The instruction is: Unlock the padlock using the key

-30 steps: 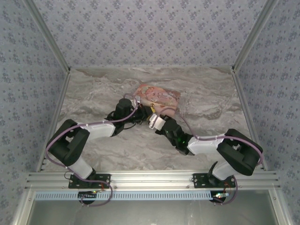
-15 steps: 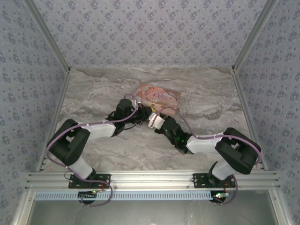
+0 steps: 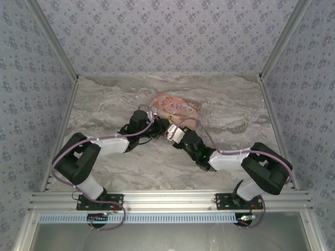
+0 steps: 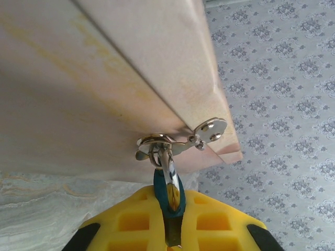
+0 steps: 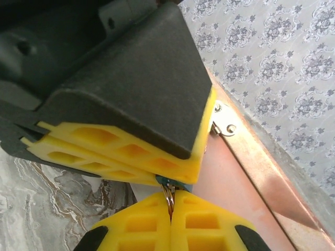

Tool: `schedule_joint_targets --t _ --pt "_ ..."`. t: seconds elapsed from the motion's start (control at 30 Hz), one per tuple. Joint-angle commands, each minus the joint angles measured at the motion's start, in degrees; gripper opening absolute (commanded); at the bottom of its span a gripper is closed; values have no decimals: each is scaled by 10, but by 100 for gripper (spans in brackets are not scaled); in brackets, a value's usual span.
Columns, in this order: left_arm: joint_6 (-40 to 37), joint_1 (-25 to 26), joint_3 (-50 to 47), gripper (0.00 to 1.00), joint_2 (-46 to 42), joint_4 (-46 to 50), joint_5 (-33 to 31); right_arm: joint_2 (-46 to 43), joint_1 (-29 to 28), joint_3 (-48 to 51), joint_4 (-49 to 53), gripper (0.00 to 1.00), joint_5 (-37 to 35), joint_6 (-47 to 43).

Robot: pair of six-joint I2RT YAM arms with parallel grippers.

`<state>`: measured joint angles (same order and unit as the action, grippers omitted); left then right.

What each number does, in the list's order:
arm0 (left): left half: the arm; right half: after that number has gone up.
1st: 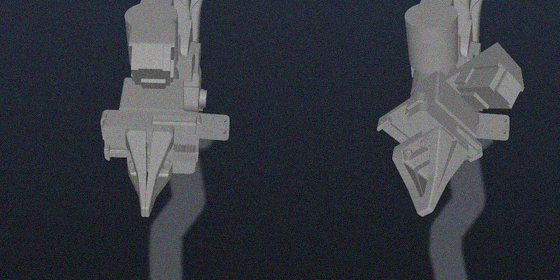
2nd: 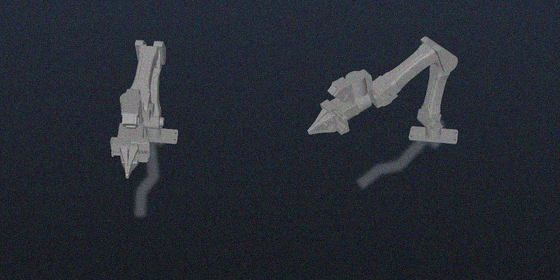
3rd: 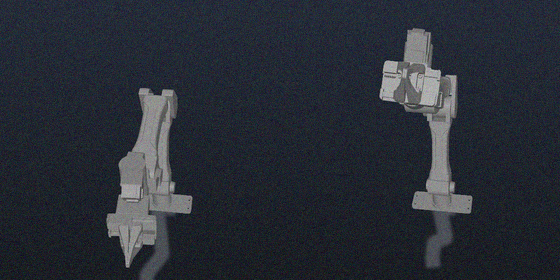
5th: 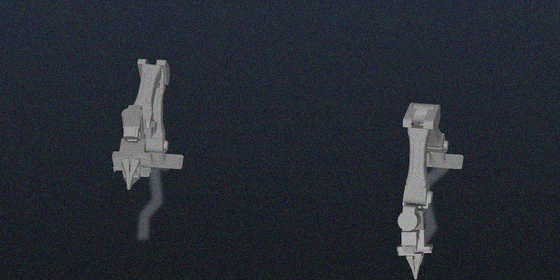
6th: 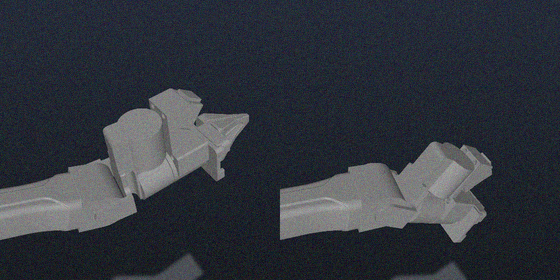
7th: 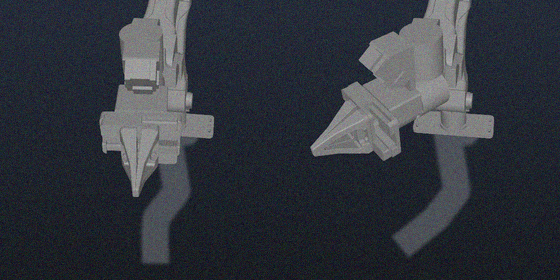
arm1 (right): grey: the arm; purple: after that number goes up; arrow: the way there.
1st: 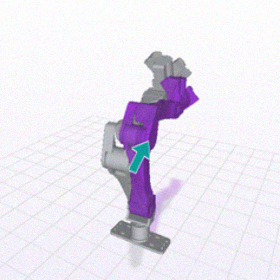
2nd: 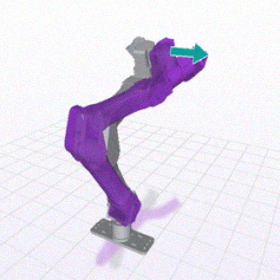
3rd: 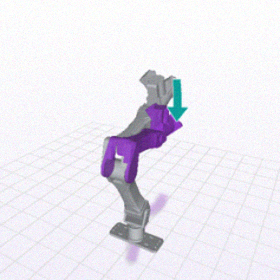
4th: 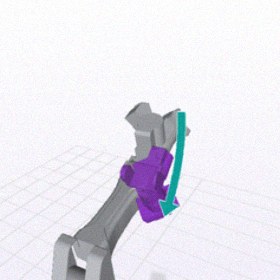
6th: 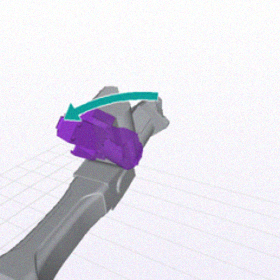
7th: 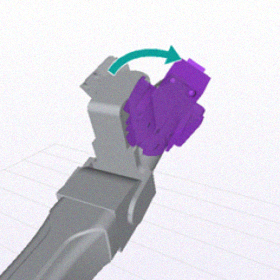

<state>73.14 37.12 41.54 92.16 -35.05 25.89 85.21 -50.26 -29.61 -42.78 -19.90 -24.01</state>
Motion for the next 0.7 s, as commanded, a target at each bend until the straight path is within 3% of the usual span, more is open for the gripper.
schedule_joint_targets --t 0.0,0.33,0.47,0.67 --pt "-5 12 14 0 -5 -33 46 -23 24 -7 -5 0 50 90" --pt "-4 12 10 0 -5 -37 46 -17 57 0 -29 0 167 280" --pt "-2 12 8 0 -5 -40 45 -17 67 8 -42 0 183 307" --pt "-3 12 9 0 -5 -35 42 -15 63 1 4 0 161 263"
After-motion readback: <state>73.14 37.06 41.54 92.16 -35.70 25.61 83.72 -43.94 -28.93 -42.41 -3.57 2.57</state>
